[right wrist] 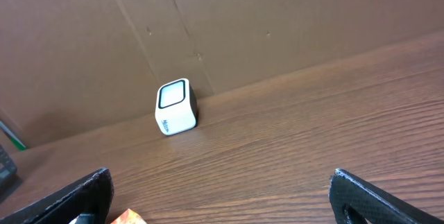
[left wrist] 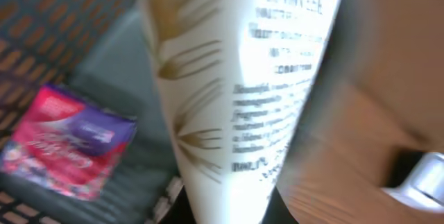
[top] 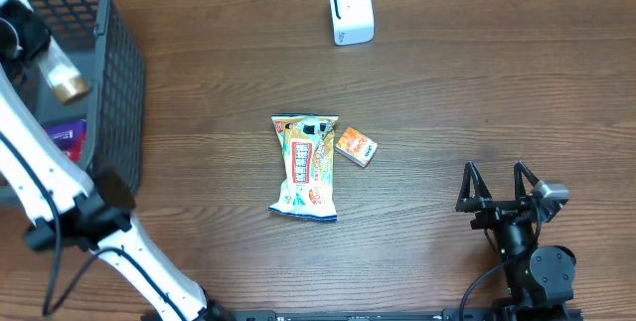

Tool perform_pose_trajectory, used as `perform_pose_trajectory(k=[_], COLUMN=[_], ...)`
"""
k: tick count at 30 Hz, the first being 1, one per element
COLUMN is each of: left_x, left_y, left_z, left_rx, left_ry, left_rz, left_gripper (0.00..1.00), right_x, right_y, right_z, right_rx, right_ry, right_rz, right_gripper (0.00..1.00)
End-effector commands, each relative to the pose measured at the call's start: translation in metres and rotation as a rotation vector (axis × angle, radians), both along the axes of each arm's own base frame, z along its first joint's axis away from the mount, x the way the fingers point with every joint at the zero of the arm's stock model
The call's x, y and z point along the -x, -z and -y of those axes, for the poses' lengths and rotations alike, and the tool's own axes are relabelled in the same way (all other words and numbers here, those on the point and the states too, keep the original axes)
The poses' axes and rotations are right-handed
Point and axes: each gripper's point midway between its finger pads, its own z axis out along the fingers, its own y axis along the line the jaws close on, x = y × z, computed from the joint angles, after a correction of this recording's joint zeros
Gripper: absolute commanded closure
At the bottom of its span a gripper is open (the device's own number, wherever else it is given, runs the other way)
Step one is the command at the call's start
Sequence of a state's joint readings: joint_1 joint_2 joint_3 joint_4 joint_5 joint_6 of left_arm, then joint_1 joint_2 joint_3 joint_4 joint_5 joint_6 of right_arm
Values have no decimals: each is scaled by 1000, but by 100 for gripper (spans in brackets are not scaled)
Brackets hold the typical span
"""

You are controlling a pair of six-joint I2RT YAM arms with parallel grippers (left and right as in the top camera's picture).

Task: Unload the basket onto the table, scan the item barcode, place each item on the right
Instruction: 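Hold the Pantene tube under the scanner, then place it right of the box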

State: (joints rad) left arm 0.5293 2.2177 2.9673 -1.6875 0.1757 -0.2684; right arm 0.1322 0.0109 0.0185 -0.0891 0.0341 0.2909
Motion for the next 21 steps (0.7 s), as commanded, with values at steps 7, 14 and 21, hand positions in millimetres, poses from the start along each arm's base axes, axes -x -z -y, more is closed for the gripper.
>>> perform_pose_trajectory(k=[7,14,21], left_x=[-4,6,44], left_y=[-79,-20,97], left_z=[197,341,431], left_rx=[116,184,22], left_ry=[482,802,963], left_rz=[226,-3,-371], left_gripper=[96,96,96], right_x=[-1,-1,-1], right_y=[1,1,1], right_z=[3,3,3], right_rx=[4,4,4], right_ry=[16,16,16], right_rz=[6,6,6], right_gripper=[0,0,0])
